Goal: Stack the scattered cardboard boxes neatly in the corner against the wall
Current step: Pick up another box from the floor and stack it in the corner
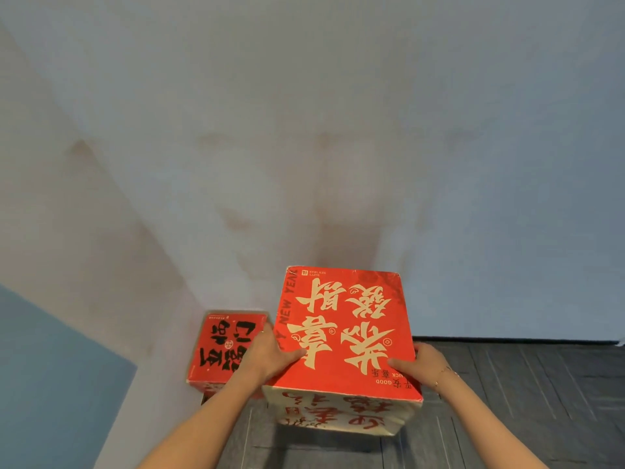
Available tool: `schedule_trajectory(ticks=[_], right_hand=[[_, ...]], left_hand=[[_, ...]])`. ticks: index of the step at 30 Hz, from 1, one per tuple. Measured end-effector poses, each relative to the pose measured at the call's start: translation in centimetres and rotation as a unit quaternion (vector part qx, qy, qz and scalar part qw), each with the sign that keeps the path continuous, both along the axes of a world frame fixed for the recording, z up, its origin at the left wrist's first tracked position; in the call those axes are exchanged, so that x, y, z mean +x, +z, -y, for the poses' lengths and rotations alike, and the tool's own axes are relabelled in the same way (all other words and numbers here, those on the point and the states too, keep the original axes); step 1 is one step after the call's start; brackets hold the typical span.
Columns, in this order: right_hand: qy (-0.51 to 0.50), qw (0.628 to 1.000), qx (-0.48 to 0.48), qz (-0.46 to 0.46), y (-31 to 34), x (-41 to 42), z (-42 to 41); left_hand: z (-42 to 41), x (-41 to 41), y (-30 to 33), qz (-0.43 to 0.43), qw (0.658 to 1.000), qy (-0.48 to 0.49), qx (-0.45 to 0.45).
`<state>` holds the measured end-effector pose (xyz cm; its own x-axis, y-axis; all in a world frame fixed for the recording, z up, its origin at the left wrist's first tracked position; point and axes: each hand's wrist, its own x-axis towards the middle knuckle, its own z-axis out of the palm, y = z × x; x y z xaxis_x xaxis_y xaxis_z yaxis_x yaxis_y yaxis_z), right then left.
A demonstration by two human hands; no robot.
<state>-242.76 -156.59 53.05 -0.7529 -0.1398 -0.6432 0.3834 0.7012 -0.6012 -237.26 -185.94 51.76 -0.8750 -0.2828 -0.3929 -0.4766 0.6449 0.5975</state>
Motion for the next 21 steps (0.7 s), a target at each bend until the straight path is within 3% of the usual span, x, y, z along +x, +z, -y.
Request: schedule_trajectory(ticks=[15,21], right_hand=[[-0.031,0.999,0.036,0.014,-8.2,-7.3,6.6],[-0.045,0.997,0.044,0.038,-15.0,-9.4,6.7]], left_hand=[[6.2,-8.1,-7.0,0.029,0.999,-0.023,-0.018],[6.1,-10.3,-13.9,0.063,0.996,-0.007,-0.063]])
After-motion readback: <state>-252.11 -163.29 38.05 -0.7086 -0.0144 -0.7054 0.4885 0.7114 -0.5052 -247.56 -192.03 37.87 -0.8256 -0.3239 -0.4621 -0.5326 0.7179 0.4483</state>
